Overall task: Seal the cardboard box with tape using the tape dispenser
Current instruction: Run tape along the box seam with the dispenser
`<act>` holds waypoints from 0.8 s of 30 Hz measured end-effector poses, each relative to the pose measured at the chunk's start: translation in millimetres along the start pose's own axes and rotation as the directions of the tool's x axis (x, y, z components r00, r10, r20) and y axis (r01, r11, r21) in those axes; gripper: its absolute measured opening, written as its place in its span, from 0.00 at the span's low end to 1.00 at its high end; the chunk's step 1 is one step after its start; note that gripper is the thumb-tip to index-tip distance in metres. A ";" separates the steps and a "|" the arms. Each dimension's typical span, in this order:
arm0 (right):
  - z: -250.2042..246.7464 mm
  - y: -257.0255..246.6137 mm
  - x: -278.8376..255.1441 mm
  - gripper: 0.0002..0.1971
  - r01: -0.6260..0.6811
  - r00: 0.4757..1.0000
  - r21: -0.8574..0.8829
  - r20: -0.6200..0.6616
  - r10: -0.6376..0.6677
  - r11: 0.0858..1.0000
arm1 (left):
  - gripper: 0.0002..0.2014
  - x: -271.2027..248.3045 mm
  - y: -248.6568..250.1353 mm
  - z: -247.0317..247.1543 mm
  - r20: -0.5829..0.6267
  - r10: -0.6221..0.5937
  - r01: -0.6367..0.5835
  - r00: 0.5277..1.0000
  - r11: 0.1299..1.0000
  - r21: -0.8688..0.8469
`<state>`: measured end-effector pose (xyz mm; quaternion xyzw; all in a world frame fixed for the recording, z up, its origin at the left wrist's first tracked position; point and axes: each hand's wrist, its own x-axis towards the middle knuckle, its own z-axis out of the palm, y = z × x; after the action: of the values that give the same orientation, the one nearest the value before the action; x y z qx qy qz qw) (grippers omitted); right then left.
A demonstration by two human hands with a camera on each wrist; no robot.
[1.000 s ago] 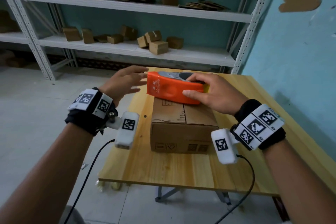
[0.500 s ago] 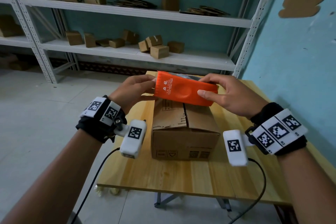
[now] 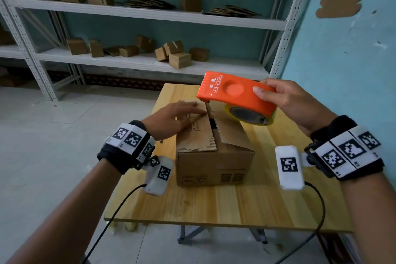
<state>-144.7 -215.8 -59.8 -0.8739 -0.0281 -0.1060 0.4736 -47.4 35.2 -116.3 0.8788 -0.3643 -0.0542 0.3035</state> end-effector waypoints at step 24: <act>11.0 -3.4 2.4 0.17 -0.115 0.990 0.228 -0.054 0.130 0.967 | 0.27 4.9 5.4 13.4 -0.081 -0.036 0.049 0.996 0.986 0.157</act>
<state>-141.1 -204.9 -62.3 -0.8108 0.0305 -0.1028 0.5754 -51.3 22.4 -123.4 0.9091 -0.3365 0.0027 0.2454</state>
